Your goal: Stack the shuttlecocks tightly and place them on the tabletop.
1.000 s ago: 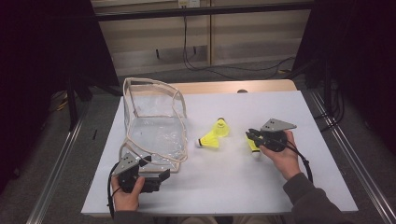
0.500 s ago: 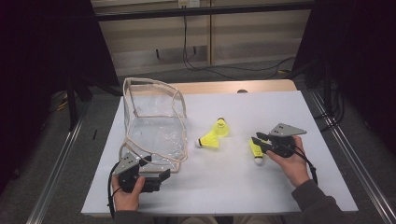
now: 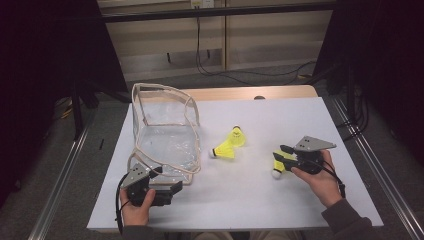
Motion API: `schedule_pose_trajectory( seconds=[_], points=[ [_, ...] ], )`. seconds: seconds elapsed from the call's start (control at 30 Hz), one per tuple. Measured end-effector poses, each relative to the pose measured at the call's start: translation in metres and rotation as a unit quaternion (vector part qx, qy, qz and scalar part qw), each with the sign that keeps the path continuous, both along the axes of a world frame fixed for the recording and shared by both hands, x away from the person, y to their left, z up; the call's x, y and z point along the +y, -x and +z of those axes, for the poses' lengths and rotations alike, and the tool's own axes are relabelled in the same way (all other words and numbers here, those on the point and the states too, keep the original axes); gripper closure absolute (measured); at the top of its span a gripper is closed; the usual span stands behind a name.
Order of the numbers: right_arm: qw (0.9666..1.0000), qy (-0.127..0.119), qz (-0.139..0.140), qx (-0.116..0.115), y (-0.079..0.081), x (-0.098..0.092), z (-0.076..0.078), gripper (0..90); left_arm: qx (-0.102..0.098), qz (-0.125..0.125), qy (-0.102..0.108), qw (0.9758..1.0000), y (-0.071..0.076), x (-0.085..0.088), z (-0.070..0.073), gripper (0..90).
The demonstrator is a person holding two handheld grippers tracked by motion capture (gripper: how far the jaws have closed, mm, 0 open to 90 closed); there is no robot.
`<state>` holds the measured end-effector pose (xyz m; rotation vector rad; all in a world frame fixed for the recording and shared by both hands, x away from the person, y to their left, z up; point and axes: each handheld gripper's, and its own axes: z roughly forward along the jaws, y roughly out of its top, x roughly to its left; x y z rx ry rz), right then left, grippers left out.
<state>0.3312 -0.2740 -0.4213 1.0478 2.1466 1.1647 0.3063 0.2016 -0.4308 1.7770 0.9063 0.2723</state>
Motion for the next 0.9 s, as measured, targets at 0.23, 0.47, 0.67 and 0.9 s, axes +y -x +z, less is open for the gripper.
schedule_pose_trajectory(
  seconds=[0.23,0.47,0.67,0.9],
  points=[
    [1.0000,0.002,-0.003,0.004,0.003,-0.006,-0.002,56.3,-0.002,0.002,0.000,1.0000,0.000,0.000,0.000,3.5],
    [0.9999,-0.010,-0.011,0.006,0.005,-0.014,-0.005,52.6,-0.002,0.001,-0.001,1.0000,0.000,0.000,0.000,3.5],
    [0.9997,-0.010,-0.018,0.007,0.006,-0.021,-0.005,47.3,-0.001,0.001,0.001,1.0000,0.000,-0.001,0.000,3.4],
    [0.9996,-0.014,-0.021,0.012,0.009,-0.025,-0.008,41.0,-0.002,0.000,0.001,1.0000,0.001,-0.001,0.001,3.5]
  ],
)
